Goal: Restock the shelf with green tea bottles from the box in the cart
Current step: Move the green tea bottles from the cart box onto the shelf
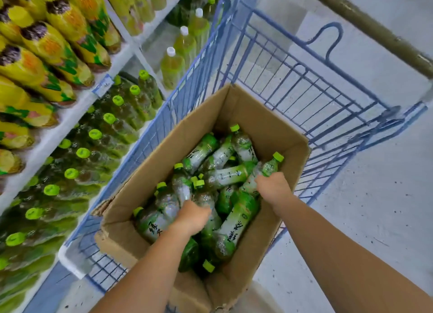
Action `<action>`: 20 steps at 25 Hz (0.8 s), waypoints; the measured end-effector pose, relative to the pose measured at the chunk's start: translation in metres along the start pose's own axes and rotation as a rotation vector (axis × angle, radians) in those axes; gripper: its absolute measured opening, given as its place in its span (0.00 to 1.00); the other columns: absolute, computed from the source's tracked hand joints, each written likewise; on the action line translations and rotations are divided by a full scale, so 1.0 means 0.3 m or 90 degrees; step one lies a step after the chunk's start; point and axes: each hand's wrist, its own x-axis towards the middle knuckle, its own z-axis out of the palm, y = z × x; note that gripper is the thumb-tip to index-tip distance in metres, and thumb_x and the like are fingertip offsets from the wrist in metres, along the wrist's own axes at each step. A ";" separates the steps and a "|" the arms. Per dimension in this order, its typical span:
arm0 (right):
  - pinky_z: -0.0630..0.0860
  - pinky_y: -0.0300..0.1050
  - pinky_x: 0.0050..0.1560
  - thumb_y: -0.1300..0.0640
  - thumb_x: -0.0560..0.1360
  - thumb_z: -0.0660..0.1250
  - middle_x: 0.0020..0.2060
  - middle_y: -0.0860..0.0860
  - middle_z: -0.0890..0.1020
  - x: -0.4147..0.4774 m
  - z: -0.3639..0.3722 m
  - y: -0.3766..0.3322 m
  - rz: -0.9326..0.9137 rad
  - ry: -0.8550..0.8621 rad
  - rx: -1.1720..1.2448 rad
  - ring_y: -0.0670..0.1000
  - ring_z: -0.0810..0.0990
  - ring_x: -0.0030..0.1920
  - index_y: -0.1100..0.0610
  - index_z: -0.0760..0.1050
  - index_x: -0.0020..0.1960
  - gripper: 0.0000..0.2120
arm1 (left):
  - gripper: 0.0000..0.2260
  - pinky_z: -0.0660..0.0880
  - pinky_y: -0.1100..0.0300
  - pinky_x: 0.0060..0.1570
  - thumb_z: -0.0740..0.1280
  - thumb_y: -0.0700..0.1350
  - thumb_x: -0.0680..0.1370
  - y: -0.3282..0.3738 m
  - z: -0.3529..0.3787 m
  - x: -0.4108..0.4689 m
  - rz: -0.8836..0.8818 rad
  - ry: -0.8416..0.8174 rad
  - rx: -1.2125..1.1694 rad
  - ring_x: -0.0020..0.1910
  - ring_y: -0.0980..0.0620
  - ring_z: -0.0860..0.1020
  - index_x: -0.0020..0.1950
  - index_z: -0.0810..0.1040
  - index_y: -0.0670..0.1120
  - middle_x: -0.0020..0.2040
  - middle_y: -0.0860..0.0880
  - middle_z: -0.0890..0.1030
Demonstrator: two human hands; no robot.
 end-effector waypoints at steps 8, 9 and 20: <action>0.76 0.50 0.58 0.42 0.77 0.64 0.55 0.59 0.80 0.157 0.074 -0.069 -0.040 0.110 -0.379 0.59 0.78 0.57 0.64 0.78 0.58 0.25 | 0.13 0.73 0.61 0.32 0.73 0.49 0.76 -0.037 0.098 0.148 -0.025 0.024 0.097 0.33 0.53 0.76 0.43 0.73 0.43 0.38 0.49 0.76; 0.75 0.49 0.59 0.38 0.78 0.61 0.56 0.59 0.79 0.170 0.087 -0.067 -0.058 0.128 -0.452 0.59 0.77 0.58 0.64 0.77 0.60 0.30 | 0.14 0.70 0.62 0.27 0.75 0.50 0.75 -0.038 0.098 0.159 -0.026 0.035 0.101 0.30 0.54 0.75 0.39 0.73 0.45 0.35 0.50 0.76; 0.73 0.46 0.49 0.56 0.67 0.77 0.57 0.60 0.76 0.312 0.136 0.000 -0.177 0.209 -0.050 0.61 0.77 0.54 0.60 0.66 0.60 0.28 | 0.31 0.67 0.63 0.29 0.80 0.49 0.66 -0.026 0.188 0.168 0.068 0.137 0.044 0.37 0.56 0.75 0.57 0.63 0.47 0.42 0.52 0.76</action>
